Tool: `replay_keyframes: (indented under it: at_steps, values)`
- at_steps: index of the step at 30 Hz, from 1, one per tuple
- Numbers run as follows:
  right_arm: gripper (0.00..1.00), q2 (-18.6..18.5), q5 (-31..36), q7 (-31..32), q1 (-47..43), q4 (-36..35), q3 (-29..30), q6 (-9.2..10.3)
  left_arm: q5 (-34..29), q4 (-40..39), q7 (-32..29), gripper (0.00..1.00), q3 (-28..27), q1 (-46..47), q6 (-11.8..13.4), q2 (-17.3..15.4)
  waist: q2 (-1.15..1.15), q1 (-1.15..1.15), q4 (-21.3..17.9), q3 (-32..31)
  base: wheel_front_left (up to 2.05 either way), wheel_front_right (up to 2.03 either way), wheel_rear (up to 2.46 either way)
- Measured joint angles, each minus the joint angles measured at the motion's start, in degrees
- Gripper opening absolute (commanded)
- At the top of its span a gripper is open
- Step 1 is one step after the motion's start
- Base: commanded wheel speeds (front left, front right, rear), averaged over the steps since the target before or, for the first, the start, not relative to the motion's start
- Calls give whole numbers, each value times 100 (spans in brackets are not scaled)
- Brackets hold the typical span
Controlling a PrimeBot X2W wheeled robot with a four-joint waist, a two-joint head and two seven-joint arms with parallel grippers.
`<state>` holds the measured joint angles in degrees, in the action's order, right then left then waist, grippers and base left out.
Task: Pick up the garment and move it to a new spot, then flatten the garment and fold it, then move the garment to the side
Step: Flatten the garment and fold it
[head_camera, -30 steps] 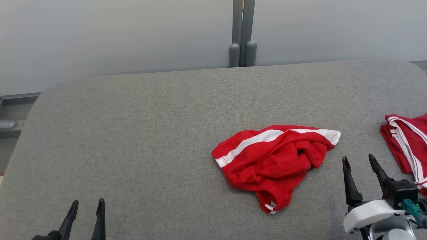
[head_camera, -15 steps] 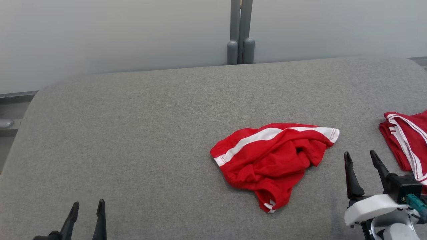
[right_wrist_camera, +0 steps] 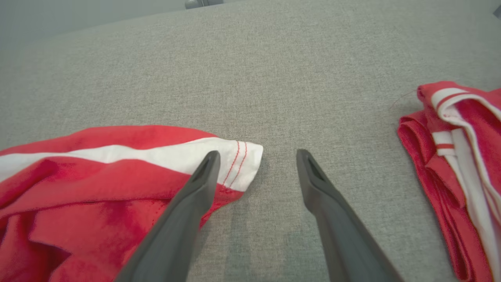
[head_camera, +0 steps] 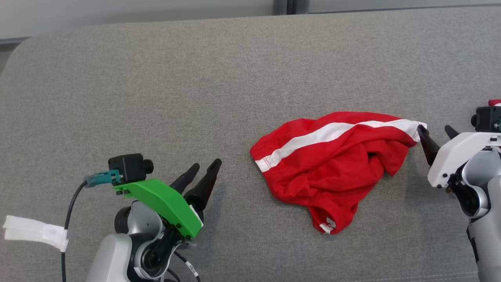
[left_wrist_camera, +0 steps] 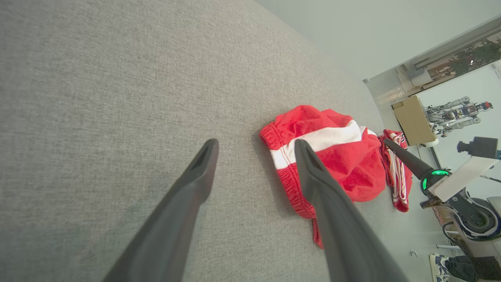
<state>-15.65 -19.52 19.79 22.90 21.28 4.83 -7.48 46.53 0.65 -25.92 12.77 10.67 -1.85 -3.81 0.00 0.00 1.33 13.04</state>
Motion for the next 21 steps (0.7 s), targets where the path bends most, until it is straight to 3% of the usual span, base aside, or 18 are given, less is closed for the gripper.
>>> replay_keyframes:
  at_steps: [9, 21]
  values:
    - [100, 2, -210, 169, 233, 238, -193, -1, 487, -281, -777, 100, 365, 213, 421, 63, 0, 0, 90, 494, 0, 0, 0]
    - [100, -30, -505, 1, 272, 311, -589, -1, 727, 108, -730, 100, 636, 430, 616, 82, 0, 0, -51, 551, 0, 0, 0]
